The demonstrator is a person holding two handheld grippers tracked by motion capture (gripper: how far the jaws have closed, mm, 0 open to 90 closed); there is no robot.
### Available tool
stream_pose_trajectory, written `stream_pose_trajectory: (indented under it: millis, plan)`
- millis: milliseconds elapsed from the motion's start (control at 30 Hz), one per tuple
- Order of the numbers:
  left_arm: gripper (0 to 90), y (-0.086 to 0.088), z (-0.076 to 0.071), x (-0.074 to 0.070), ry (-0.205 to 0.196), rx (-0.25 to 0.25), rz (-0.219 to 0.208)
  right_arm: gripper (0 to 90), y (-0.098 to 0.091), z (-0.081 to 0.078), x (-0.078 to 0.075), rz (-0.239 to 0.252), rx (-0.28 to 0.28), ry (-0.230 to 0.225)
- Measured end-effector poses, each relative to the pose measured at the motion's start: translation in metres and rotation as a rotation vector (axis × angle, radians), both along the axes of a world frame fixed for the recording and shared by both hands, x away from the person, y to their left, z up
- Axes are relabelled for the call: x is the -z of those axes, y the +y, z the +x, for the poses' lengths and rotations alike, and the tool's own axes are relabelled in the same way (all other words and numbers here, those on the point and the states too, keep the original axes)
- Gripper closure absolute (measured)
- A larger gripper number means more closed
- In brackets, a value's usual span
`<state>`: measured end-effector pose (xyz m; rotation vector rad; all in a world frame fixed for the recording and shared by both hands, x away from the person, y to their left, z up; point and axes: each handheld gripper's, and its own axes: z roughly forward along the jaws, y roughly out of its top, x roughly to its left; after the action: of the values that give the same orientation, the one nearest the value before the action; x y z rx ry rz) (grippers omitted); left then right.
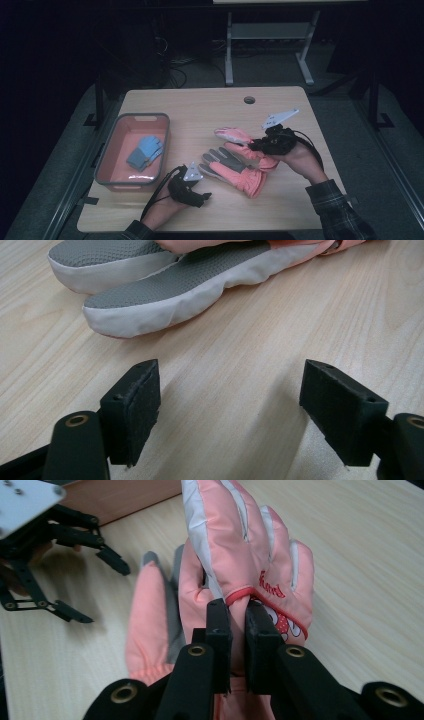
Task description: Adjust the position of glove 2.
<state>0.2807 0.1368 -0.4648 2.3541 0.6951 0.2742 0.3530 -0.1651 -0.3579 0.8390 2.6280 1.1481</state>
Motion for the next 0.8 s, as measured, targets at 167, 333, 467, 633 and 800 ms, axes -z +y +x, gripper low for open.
stream_pose_trajectory:
  millis: [167,333,467,633,800]
  plan:
    - [23.0,0.000,0.001,0.001,0.008,0.001,-0.001,82.9,0.016,-0.006,0.002,-0.015,-0.026,0.006]
    - [23.0,0.001,0.001,0.001,0.007,-0.002,-0.002,82.8,0.034,-0.011,0.005,-0.054,-0.044,0.005]
    - [22.7,0.001,0.001,0.001,0.012,-0.003,-0.006,82.3,0.045,-0.015,0.007,-0.080,-0.059,0.002]
    - [22.0,0.002,0.001,0.002,0.012,-0.001,-0.008,77.0,0.057,-0.017,0.016,-0.114,-0.087,0.028]
    - [21.4,0.001,0.001,0.002,0.014,-0.002,-0.008,65.1,0.060,-0.018,0.018,-0.095,-0.101,0.052]
